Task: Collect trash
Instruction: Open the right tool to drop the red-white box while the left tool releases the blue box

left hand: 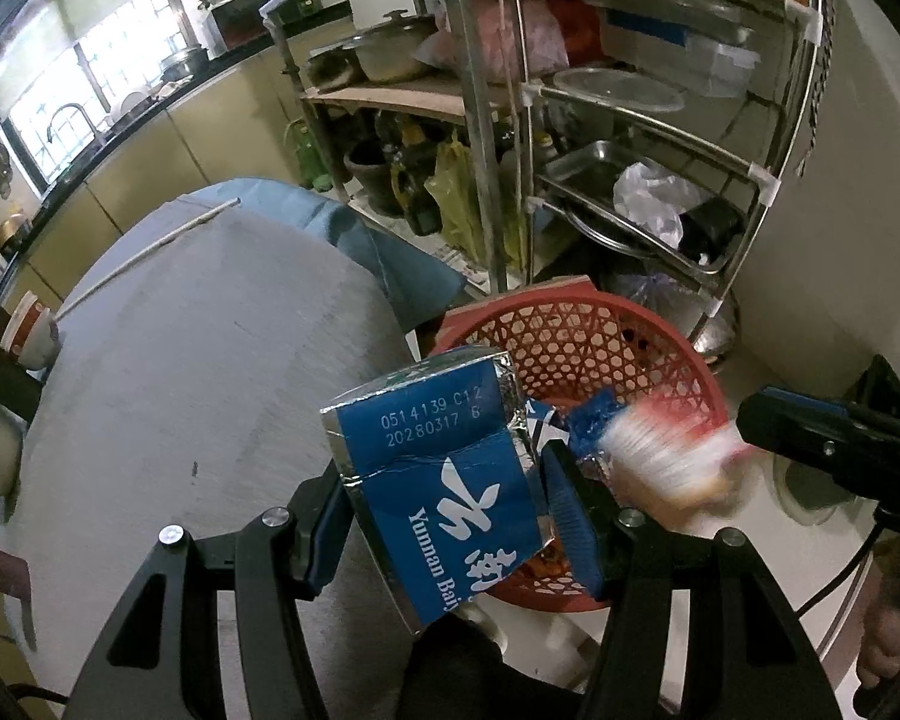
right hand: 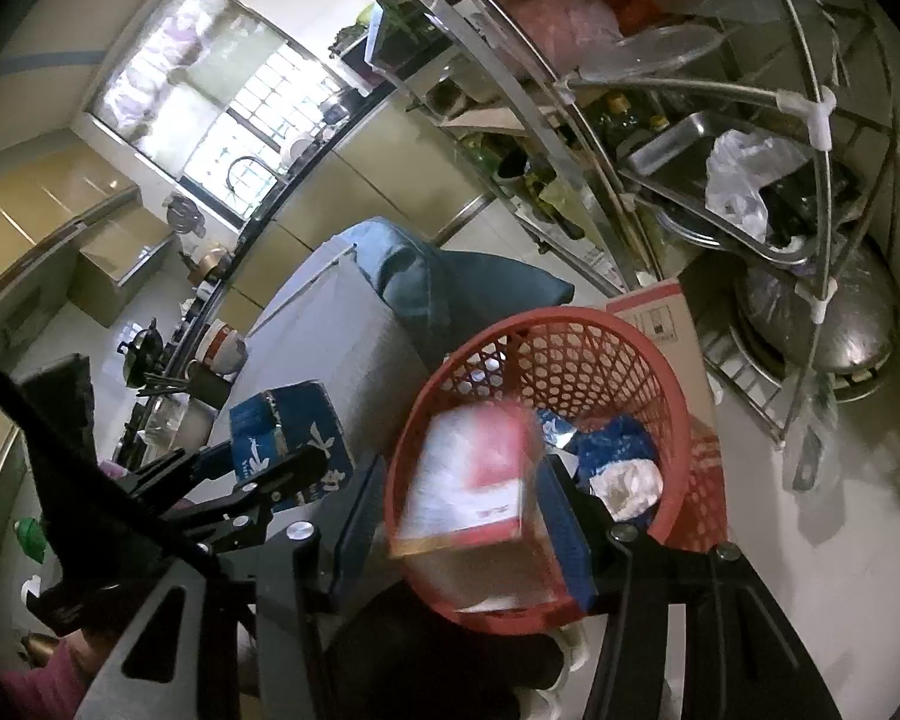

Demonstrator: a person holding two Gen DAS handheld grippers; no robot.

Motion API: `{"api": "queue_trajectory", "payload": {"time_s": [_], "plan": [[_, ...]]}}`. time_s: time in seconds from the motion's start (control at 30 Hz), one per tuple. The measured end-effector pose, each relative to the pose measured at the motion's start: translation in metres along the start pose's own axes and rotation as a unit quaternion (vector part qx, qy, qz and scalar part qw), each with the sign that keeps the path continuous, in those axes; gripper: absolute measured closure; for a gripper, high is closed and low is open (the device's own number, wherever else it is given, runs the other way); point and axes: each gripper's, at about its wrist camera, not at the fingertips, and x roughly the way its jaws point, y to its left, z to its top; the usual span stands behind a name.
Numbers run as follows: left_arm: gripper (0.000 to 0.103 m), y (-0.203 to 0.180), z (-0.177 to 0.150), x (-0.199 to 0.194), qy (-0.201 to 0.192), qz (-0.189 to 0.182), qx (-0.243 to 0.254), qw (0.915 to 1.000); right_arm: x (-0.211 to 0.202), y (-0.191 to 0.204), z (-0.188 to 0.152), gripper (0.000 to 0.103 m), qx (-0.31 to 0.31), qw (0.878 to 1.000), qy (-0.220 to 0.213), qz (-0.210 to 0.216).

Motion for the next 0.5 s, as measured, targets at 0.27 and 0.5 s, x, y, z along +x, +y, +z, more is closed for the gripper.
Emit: {"api": "queue_trajectory", "payload": {"time_s": [0.27, 0.5], "plan": [[0.041, -0.0015, -0.0034, 0.0080, 0.007, -0.001, 0.001, 1.0000, -0.0009, -0.0004, -0.0018, 0.047, -0.003, 1.000, -0.004, -0.003], [0.041, -0.0034, -0.0017, 0.0109, 0.009, -0.001, 0.004, 1.0000, -0.0046, -0.0035, -0.0004, 0.047, 0.003, 1.000, -0.010, -0.005]]}}
